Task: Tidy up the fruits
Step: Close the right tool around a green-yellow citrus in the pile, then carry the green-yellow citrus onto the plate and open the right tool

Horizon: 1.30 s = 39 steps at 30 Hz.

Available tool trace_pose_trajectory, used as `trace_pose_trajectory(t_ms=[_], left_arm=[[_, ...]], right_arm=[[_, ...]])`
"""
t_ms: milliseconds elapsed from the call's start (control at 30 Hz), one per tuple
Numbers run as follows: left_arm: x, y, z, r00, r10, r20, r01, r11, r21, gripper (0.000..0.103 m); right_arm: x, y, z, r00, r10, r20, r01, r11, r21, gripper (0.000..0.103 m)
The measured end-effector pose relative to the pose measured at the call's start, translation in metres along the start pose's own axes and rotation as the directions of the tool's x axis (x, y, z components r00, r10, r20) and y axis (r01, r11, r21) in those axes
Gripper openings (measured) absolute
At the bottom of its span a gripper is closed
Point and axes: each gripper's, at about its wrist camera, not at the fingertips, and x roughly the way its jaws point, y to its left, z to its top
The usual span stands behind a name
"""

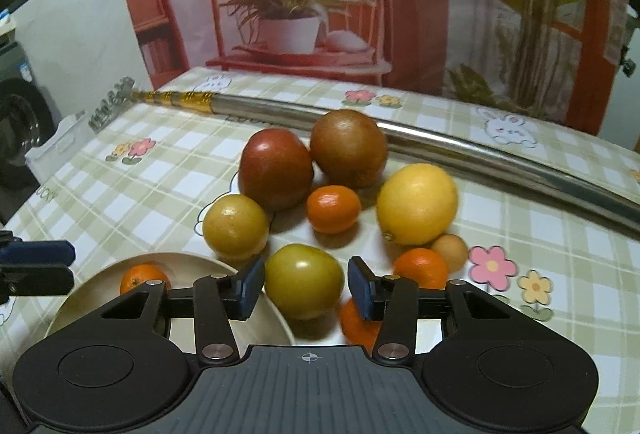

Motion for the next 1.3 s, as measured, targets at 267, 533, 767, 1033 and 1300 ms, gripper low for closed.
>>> trace_pose_trajectory(t_ms=[267,533,767,1033,1300], left_arm=[[-0.006,0.009,-0.001,1.0,0.012,0.008,-0.011,0.999,-0.053,0.037],[-0.009,0.009,-0.004,1.0,0.025,0.001,-0.025,0.996,-0.083,0.037],[-0.015,0.0,-0.004,0.999,0.042,-0.013,-0.043,0.996,-0.084,0.037],[-0.029,-0.014,-0.01,0.995,0.099,-0.005,-0.1,0.992,-0.074,0.039],[-0.044,-0.023,-0.017,0.994,0.111,0.003,-0.111,0.993,-0.044,0.039]], right_arm=[[0.011,0.003,0.007,1.0,0.001,-0.022,0.0,0.999,0.039,0.043],[-0.008,0.004,0.003,0.999,-0.022,0.039,0.019,0.996,0.087,0.042],[-0.073,0.016,-0.024,0.991,-0.008,0.134,-0.008,0.993,0.121,0.042],[-0.123,0.038,-0.071,0.994,-0.012,0.107,-0.003,0.991,0.13,0.042],[-0.124,0.045,-0.087,0.999,0.003,0.053,-0.01,0.992,0.127,0.042]])
